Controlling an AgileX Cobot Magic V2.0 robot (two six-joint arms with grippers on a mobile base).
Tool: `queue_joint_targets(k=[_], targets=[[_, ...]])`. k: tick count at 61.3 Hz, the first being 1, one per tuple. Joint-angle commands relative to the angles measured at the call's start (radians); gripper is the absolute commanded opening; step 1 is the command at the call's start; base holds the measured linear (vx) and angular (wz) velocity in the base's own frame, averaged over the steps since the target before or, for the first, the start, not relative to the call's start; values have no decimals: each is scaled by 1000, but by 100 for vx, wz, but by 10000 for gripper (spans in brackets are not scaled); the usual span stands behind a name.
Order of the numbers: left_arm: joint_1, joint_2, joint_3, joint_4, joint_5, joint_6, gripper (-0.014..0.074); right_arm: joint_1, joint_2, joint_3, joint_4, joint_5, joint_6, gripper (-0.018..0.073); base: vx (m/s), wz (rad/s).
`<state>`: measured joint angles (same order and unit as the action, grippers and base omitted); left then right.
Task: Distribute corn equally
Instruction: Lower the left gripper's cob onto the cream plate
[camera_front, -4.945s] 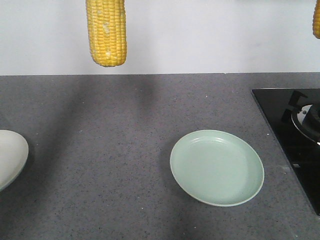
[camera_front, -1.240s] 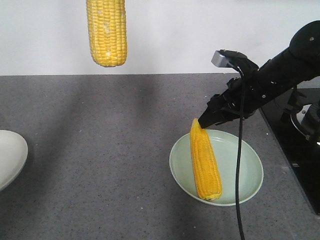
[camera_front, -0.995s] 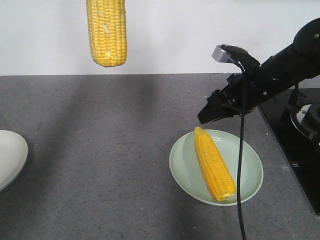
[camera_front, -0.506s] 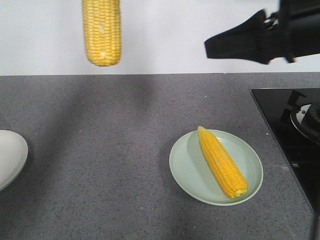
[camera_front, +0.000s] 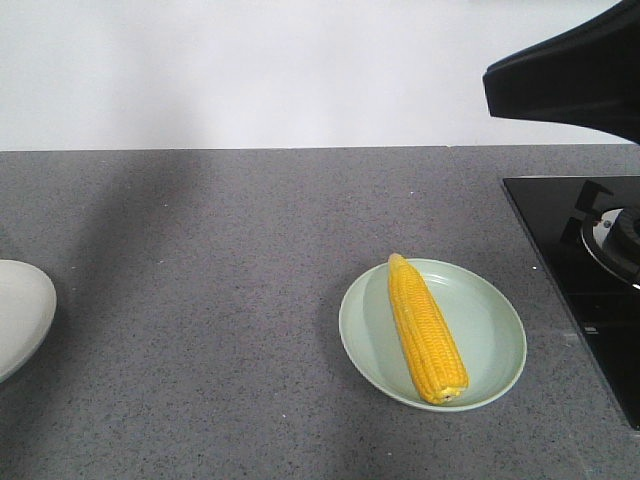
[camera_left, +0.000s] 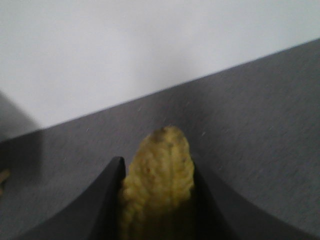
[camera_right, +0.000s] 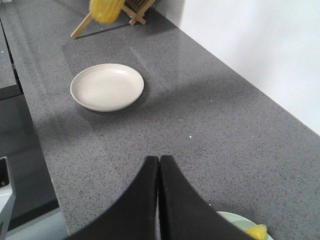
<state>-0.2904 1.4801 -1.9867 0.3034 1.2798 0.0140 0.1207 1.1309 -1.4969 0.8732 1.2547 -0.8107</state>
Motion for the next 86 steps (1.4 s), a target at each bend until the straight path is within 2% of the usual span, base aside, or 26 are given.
queue_joint_targets(k=[1, 8, 11, 26, 35, 47, 76, 86], targets=[[-1, -79, 160, 120, -28, -57, -6, -3, -14, -24, 37, -35, -11, -8, 0, 0], [3, -123, 355, 179, -29, -77, -6, -3, -14, -24, 37, -19, -11, -7, 0, 0], [19, -133, 415, 182, -35, -86, -6, -3, -16, -24, 37, -6, -11, -7, 0, 0], [171, -139, 640, 177, -134, -102, -6, -3, -16, -24, 42, 34, -2, -6, 0, 0], [238, -139, 659, 161, -193, -102, -6, -3, -16, -24, 46, 34, -2, -4, 0, 0], [267, -118, 659, 60, -284, -98, -6, -3, -16, -24, 72, 34, -2, -4, 0, 0], [290, 35, 660, 66, -292, -91, -3, -3, -16, -24, 71, 34, -2, -4, 0, 0], [290, 62, 660, 66, -284, -100, 33, -3, -16, -24, 71, 34, -2, -4, 0, 0]])
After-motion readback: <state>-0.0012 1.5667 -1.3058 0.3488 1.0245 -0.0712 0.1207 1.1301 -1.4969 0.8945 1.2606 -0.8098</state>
